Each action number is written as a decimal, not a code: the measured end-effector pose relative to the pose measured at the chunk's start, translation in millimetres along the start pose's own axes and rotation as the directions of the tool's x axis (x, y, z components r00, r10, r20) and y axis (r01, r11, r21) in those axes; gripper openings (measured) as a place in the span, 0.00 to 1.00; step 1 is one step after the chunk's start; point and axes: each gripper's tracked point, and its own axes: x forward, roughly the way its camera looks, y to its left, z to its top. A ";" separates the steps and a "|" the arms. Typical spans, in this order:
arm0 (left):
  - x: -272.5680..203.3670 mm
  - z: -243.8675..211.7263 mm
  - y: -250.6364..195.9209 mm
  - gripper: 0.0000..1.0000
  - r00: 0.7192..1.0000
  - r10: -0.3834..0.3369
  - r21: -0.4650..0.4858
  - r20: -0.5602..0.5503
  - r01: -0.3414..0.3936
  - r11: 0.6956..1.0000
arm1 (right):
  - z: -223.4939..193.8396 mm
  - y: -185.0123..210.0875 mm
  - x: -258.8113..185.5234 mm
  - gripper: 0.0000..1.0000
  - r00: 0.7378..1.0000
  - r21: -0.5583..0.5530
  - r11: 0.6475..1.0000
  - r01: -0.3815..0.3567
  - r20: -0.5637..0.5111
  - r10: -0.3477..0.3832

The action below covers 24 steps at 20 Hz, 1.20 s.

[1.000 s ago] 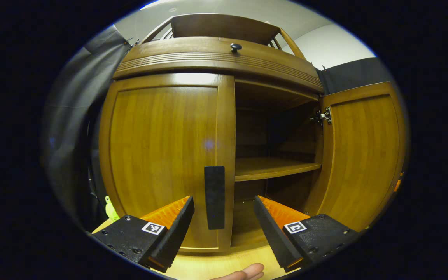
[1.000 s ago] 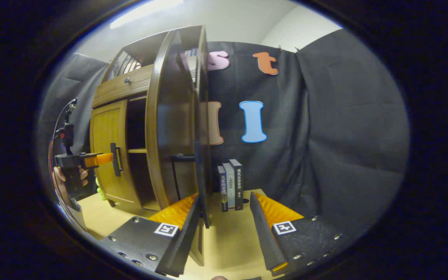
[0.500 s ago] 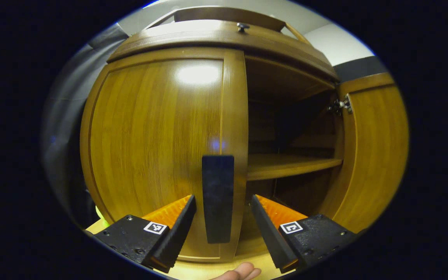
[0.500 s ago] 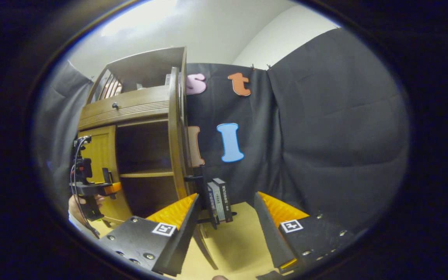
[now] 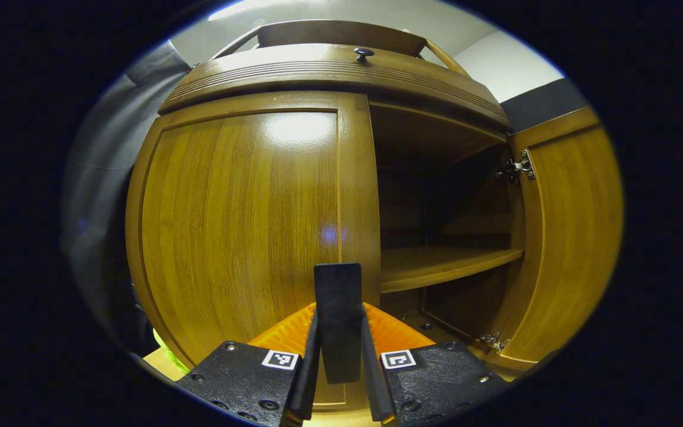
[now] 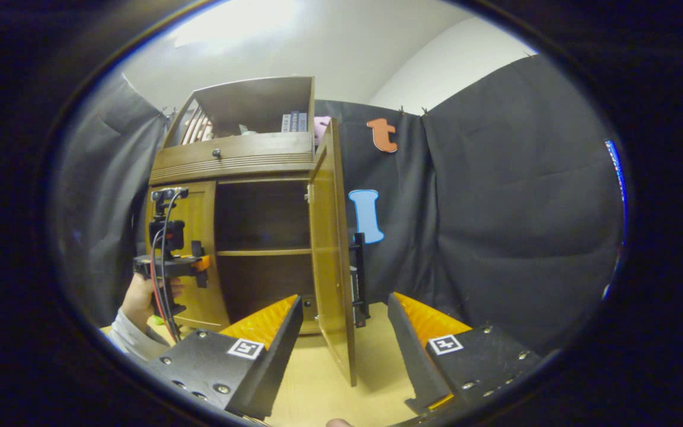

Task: Open the right door of the double-door shoe cabinet with the right hand, and open the left door with the left hand.

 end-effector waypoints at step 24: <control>-116.4 -37.8 8.5 0.34 0.965 -0.225 -0.041 -0.132 0.222 0.974 | 26.2 12.8 -62.7 0.99 1.000 0.014 1.000 0.016 0.025 -0.016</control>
